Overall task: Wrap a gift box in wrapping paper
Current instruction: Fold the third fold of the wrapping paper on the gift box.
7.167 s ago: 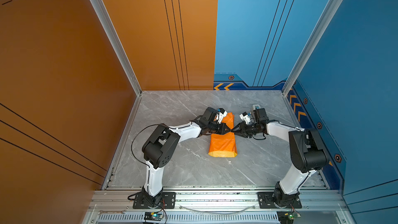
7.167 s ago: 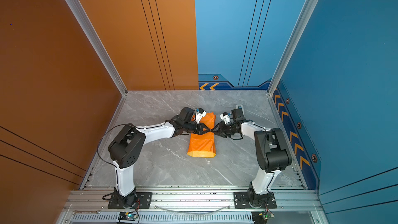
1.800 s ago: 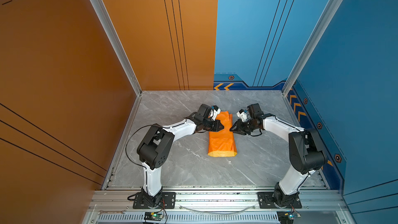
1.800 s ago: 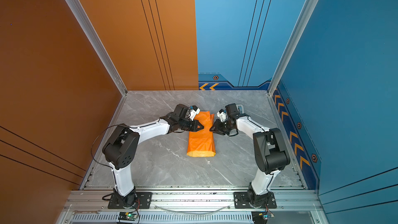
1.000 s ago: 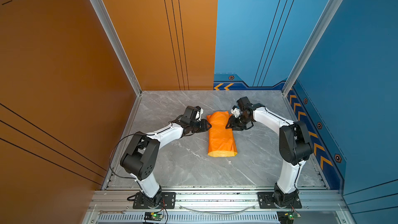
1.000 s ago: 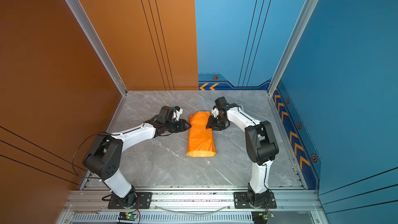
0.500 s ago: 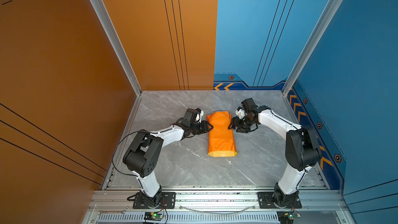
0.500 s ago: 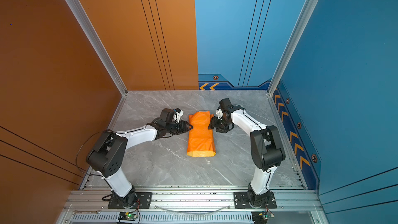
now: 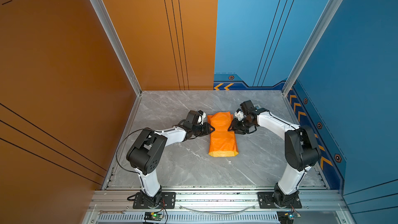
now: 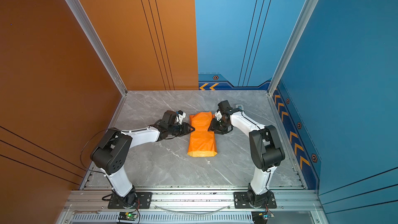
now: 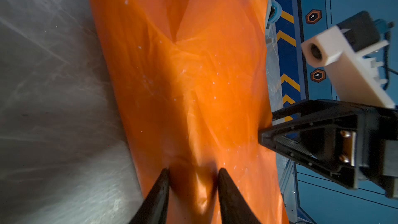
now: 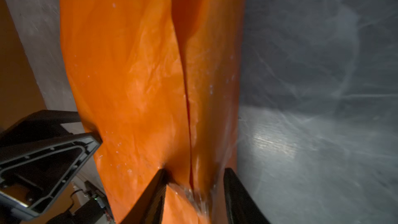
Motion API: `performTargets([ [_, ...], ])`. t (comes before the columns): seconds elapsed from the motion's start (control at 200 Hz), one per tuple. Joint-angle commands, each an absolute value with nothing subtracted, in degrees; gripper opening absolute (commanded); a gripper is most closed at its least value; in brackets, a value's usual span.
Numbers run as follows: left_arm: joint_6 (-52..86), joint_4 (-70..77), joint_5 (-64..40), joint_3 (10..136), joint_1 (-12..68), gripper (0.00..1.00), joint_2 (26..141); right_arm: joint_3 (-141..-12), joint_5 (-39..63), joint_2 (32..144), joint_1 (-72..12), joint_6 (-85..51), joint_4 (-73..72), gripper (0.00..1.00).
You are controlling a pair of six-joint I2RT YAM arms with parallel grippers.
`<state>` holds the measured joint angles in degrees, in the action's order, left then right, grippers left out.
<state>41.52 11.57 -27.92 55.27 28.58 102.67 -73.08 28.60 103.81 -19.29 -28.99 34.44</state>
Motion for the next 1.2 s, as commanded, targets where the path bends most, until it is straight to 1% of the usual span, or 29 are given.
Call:
performTargets([
  [0.0,41.7,12.0,-27.4,56.6,29.0,0.38,104.2,-74.6,28.0,105.1,-19.6,-30.2,32.6,0.41],
  [0.135,39.5,9.6,-25.9,58.6,28.5,0.40,104.4,-76.0,27.6,105.7,-19.0,-30.4,31.6,0.41],
  [0.165,38.3,8.3,-25.6,60.9,28.3,0.41,104.1,-76.2,27.6,105.5,-18.8,-30.2,31.6,0.44],
  [0.21,36.2,5.9,-24.6,62.0,28.1,0.43,103.1,-76.4,27.5,104.6,-18.6,-29.8,31.6,0.54],
  [0.235,34.9,4.5,-23.9,62.6,28.1,0.44,102.3,-76.2,27.3,103.7,-18.4,-29.5,31.6,0.57],
  [0.275,32.4,2.1,-22.6,63.3,28.1,0.45,100.8,-75.6,26.9,102.0,-18.0,-28.8,31.6,0.60],
  [0.325,29.0,-0.7,-20.8,63.9,28.5,0.48,98.8,-74.0,26.4,99.1,-17.3,-28.0,31.1,0.62],
  [0.441,18.3,-7.6,-16.5,65.4,31.0,0.53,93.8,-67.1,25.2,91.3,-15.5,-26.8,28.6,0.63],
  [0.521,8.9,-13.4,-14.2,67.0,34.0,0.59,92.2,-60.4,25.1,85.4,-14.0,-27.1,26.2,0.63],
  [0.581,1.7,-16.5,-13.0,68.4,36.5,0.63,92.3,-55.7,24.0,81.3,-13.3,-27.5,24.8,0.63],
  [0.771,-14.6,-23.1,-5.8,73.7,43.5,0.69,96.8,-43.8,22.8,70.8,-12.7,-28.9,22.0,0.63],
  [0.971,-19.9,-24.8,0.8,77.1,46.0,0.73,101.7,-36.6,21.9,63.1,-12.9,-28.9,20.6,0.65],
  [1.191,-21.7,-24.7,2.7,77.5,46.3,0.74,103.9,-36.3,20.8,62.8,-15.2,-26.8,20.5,0.65],
])
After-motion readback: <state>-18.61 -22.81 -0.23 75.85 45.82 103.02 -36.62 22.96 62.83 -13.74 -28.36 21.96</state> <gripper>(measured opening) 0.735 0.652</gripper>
